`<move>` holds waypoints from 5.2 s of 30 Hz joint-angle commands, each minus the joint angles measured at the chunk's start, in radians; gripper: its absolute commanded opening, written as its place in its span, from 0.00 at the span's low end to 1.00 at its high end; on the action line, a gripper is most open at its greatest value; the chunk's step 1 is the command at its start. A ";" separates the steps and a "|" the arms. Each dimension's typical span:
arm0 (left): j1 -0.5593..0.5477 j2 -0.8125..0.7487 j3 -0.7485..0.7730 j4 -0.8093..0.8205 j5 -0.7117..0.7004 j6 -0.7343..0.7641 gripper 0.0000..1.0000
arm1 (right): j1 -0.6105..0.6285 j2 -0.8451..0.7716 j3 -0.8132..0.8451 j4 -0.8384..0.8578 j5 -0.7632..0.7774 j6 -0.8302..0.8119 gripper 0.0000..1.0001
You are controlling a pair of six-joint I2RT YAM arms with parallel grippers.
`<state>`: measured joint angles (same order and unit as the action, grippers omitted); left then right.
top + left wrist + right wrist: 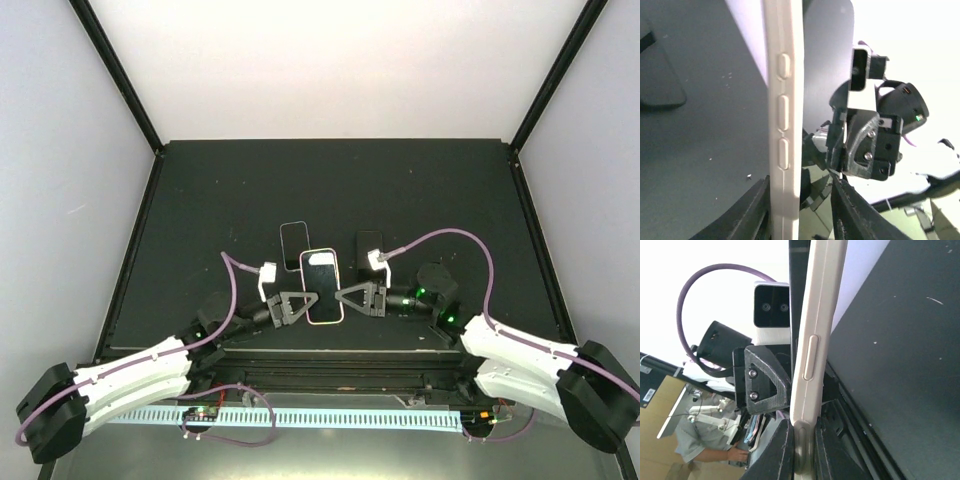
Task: Put the phone into the phone case
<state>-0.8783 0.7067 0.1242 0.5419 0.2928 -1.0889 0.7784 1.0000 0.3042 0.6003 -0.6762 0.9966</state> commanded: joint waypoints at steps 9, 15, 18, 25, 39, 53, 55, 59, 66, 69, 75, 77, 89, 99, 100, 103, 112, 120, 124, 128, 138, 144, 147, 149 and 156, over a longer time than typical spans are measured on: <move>0.004 -0.040 -0.058 0.238 0.109 0.011 0.02 | 0.002 -0.101 0.031 -0.055 -0.017 -0.022 0.27; 0.004 -0.076 -0.044 0.175 0.185 0.083 0.02 | 0.001 -0.092 0.127 -0.272 0.054 -0.079 0.52; 0.004 -0.075 -0.030 0.159 0.242 0.107 0.02 | -0.002 -0.068 0.155 -0.267 0.044 -0.065 0.54; 0.004 -0.073 -0.019 0.128 0.294 0.131 0.02 | -0.021 -0.018 0.227 -0.287 0.028 -0.095 0.46; 0.004 -0.058 0.041 -0.119 0.215 0.165 0.01 | -0.080 -0.015 0.278 -0.369 -0.018 -0.219 0.01; 0.005 -0.097 0.041 -0.066 0.074 0.101 0.02 | -0.080 -0.002 0.191 -0.371 -0.050 -0.146 0.69; 0.006 -0.108 0.043 -0.063 0.037 0.089 0.01 | -0.080 -0.009 0.155 -0.334 -0.075 -0.123 0.73; 0.006 -0.123 0.040 -0.042 -0.035 0.057 0.02 | -0.078 -0.011 0.072 -0.235 -0.117 -0.067 0.77; 0.006 -0.101 0.037 0.033 -0.082 0.016 0.01 | -0.053 0.002 0.001 -0.101 -0.139 -0.010 0.80; 0.007 -0.082 0.021 0.087 -0.090 -0.011 0.01 | -0.047 0.026 0.000 -0.052 -0.160 0.009 0.79; 0.007 -0.040 0.006 0.126 -0.091 -0.038 0.02 | -0.044 0.053 -0.008 0.026 -0.170 0.050 0.65; 0.007 -0.034 -0.001 0.134 -0.094 -0.039 0.02 | -0.044 0.059 -0.007 0.038 -0.171 0.056 0.59; 0.007 -0.014 0.018 -0.069 -0.135 0.043 0.02 | -0.045 0.051 -0.008 0.050 -0.123 0.131 0.04; 0.008 -0.003 0.020 -0.117 -0.148 0.043 0.13 | -0.044 0.082 0.004 -0.004 -0.081 0.100 0.01; 0.009 -0.003 0.020 -0.130 -0.149 0.036 0.21 | -0.044 0.080 0.012 -0.036 -0.074 0.077 0.01; 0.008 -0.017 0.016 -0.167 -0.158 0.028 0.41 | -0.044 0.066 0.018 -0.113 -0.044 0.030 0.01; 0.009 -0.164 0.064 -0.556 -0.300 0.056 0.85 | -0.052 0.130 0.072 -0.323 0.077 -0.092 0.01; 0.009 -0.305 0.105 -0.769 -0.370 0.110 0.99 | -0.051 0.273 0.091 -0.263 0.061 -0.060 0.01; 0.008 -0.350 0.129 -0.837 -0.399 0.124 0.99 | -0.052 0.345 0.105 -0.272 0.044 -0.067 0.01; 0.009 -0.368 0.158 -0.868 -0.400 0.140 0.99 | -0.051 0.396 0.094 -0.240 0.045 -0.052 0.01; 0.009 -0.361 0.164 -0.863 -0.390 0.131 0.99 | -0.051 0.433 0.049 -0.207 0.091 -0.027 0.01; 0.009 -0.355 0.170 -0.861 -0.385 0.124 0.99 | -0.052 0.428 0.034 -0.213 0.112 -0.023 0.08; 0.009 -0.351 0.177 -0.862 -0.385 0.124 0.99 | -0.051 0.407 0.041 -0.248 0.124 -0.037 0.15; 0.009 -0.348 0.183 -0.867 -0.385 0.124 0.99 | -0.052 0.379 0.049 -0.292 0.147 -0.052 0.23; 0.009 -0.341 0.209 -0.888 -0.386 0.134 0.99 | -0.052 0.243 0.095 -0.483 0.266 -0.124 0.58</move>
<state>-0.8719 0.3611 0.2771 -0.3195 -0.0891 -0.9680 0.7284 1.3216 0.3519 0.2268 -0.5087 0.9348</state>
